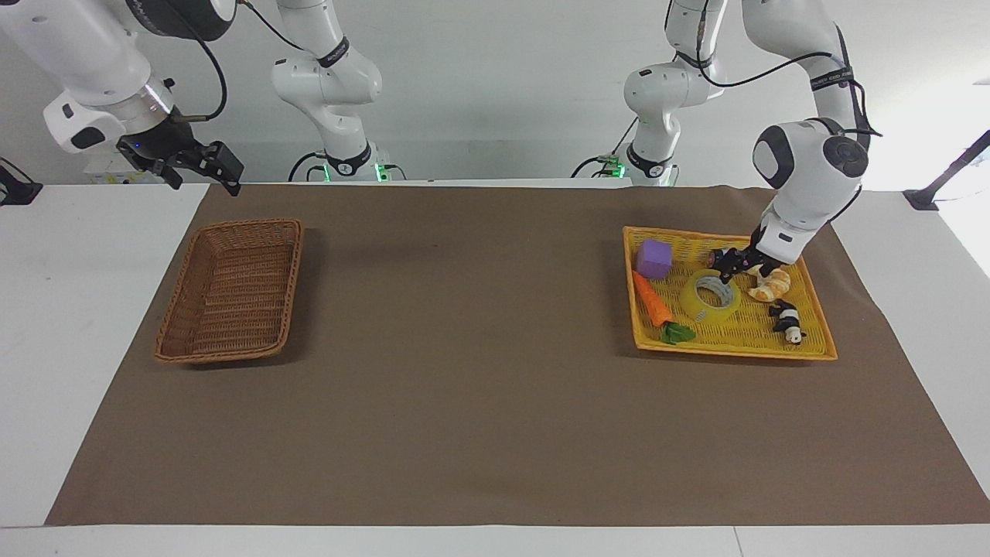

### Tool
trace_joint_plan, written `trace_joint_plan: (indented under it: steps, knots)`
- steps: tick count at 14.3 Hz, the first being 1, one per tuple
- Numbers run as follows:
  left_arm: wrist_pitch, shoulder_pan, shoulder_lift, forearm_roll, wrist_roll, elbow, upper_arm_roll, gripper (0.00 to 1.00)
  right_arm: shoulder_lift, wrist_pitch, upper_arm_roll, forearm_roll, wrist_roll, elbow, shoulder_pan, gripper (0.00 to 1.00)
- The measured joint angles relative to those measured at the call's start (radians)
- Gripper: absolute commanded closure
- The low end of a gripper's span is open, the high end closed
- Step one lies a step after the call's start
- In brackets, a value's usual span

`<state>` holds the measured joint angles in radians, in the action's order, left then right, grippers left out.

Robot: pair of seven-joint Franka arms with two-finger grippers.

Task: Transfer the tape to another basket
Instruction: 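Reach the left gripper down to the yellow tape roll in the tray, then grasp the tape roll rim with the left gripper and lift it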

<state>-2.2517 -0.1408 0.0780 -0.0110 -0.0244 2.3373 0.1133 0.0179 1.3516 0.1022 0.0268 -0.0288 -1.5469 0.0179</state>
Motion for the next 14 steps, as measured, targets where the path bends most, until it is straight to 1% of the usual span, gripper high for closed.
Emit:
trace_joint_plan:
  steps: [3,4,6,8,10,11,13,14]
  knots:
    - [-0.068,0.001,-0.038,0.0,0.0,0.001,0.001,0.03,0.0,0.0,0.0,0.0,0.0,0.0,0.0,0.0]
    - [-0.077,0.0,-0.051,0.0,0.001,0.001,0.0,0.05,0.0,0.0,0.0,0.0,0.0,0.0,0.0,0.0]
    - [-0.08,0.0,-0.063,0.0,0.003,0.004,0.0,0.14,0.0,0.0,0.0,0.0,0.0,0.0,0.0,0.0]
    - [-0.081,0.0,-0.068,0.0,0.005,0.015,0.0,0.2,0.0,0.0,0.0,0.0,0.0,0.0,0.0,0.0]
    - [-0.087,0.001,-0.081,0.0,0.006,0.026,0.001,0.31,0.0,0.0,0.0,0.0,0.0,0.0,0.0,0.0]
    - [-0.09,0.001,-0.087,0.0,0.005,0.028,0.002,0.34,0.0,0.0,0.0,0.0,0.0,0.0,0.0,0.0]
    - [-0.091,0.001,-0.095,0.0,0.005,0.03,0.002,0.35,0.0,0.0,0.0,0.0,0.0,0.0,0.0,0.0]
    - [-0.095,0.001,-0.096,0.0,0.005,0.033,0.002,0.43,0.0,0.0,0.0,0.0,0.0,0.0,0.0,0.0]
